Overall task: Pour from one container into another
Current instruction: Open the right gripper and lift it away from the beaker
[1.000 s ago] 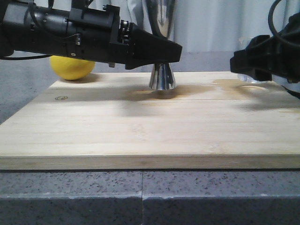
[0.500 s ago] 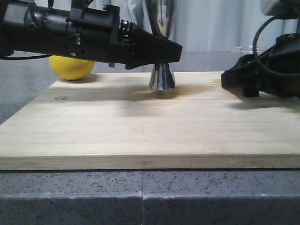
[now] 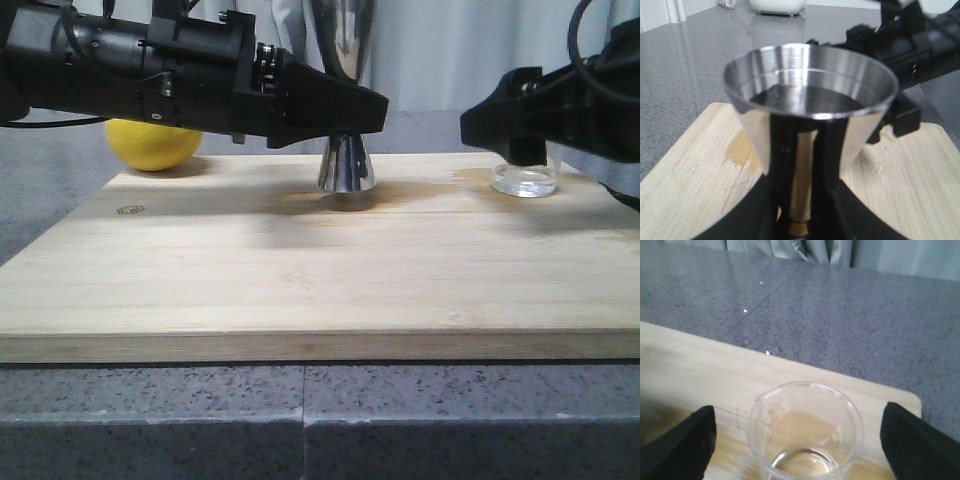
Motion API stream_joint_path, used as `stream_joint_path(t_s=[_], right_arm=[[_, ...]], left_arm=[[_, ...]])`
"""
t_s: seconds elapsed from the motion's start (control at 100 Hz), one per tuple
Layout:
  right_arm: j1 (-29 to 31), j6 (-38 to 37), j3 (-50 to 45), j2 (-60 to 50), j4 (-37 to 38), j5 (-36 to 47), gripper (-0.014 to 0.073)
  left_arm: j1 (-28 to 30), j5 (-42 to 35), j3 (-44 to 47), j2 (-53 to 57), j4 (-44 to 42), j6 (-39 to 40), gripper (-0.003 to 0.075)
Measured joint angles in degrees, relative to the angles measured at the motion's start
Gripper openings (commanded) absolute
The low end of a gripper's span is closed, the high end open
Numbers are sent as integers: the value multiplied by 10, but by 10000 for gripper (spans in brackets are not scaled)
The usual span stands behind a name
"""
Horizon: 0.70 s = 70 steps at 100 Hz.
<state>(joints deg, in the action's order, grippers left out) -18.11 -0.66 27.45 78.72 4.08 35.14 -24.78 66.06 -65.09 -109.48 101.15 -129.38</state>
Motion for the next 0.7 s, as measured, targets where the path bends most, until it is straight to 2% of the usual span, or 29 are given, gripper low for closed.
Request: stream_joint_path(t_s=[0.45, 0.7], right_arm=[[0, 0, 0, -171, 28, -84, 607], [0, 0, 0, -218, 40, -105, 607]], left_arm=[[0, 0, 0, 0, 0, 0, 62], [0, 0, 0, 0, 0, 0, 62]])
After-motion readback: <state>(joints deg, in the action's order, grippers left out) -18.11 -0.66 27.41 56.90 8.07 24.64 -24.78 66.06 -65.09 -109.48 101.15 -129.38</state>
